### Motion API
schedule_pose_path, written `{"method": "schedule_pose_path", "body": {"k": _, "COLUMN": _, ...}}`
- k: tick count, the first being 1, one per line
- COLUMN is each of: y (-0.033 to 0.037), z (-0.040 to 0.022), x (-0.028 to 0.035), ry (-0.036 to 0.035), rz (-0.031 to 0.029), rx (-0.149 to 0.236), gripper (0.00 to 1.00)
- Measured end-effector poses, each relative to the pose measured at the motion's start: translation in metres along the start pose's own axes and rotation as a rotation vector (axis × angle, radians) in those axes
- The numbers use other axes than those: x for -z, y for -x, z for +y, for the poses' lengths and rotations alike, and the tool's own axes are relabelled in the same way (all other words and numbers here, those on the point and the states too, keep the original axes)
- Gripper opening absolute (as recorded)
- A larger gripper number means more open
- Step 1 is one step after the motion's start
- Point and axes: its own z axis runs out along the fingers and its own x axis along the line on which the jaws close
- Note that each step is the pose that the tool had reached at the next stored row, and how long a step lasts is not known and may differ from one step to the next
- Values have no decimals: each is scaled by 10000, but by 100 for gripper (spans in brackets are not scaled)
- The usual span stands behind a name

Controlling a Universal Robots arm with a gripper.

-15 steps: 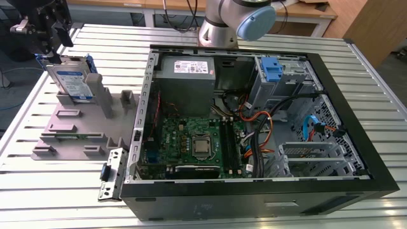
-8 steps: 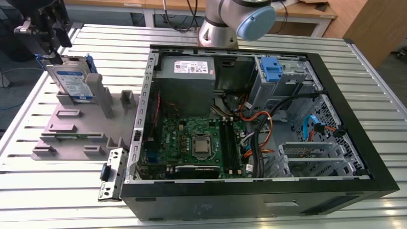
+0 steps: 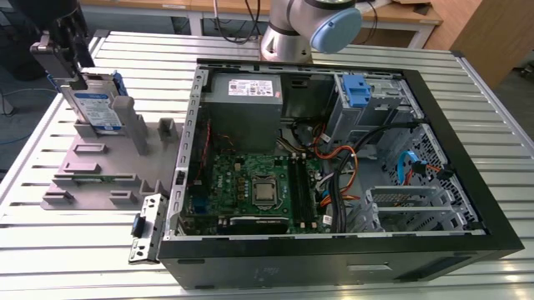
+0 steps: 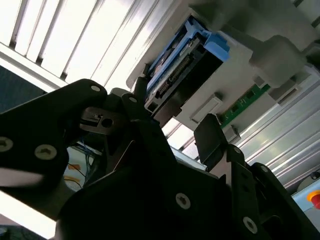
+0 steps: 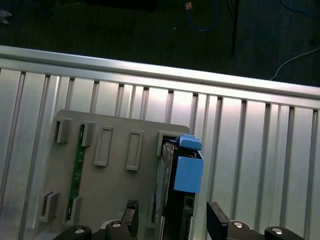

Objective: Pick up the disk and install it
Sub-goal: 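Pick up the disk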

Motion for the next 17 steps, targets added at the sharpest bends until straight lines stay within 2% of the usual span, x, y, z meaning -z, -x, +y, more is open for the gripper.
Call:
{"method": "schedule_pose_path", "body": {"k": 3, "y": -1, "z": -1, "x": -33, "ry": -7, "rz": 19, "rx": 365, "gripper": 65}}
{"method": "schedule_pose_path", "body": {"k": 8, "y": -1, "z": -1, "x": -35, "ry": -11, "rz": 22, "rx": 423, "gripper": 65}}
{"method": "schedule_pose_path", "body": {"k": 9, "y": -1, "z": -2, "x": -40, "ry": -17, "rz": 20, "rx": 393, "gripper": 65}}
{"method": "schedule_pose_path", "body": {"k": 13, "y": -1, "z": -1, "x": -61, "ry": -32, "rz": -3, "rx": -188, "gripper": 65}}
{"method": "schedule_pose_path", "body": {"k": 17, "y": -1, "z": 2, "x": -106, "ry": -58, "rz": -6, "rx": -244, "gripper": 65}}
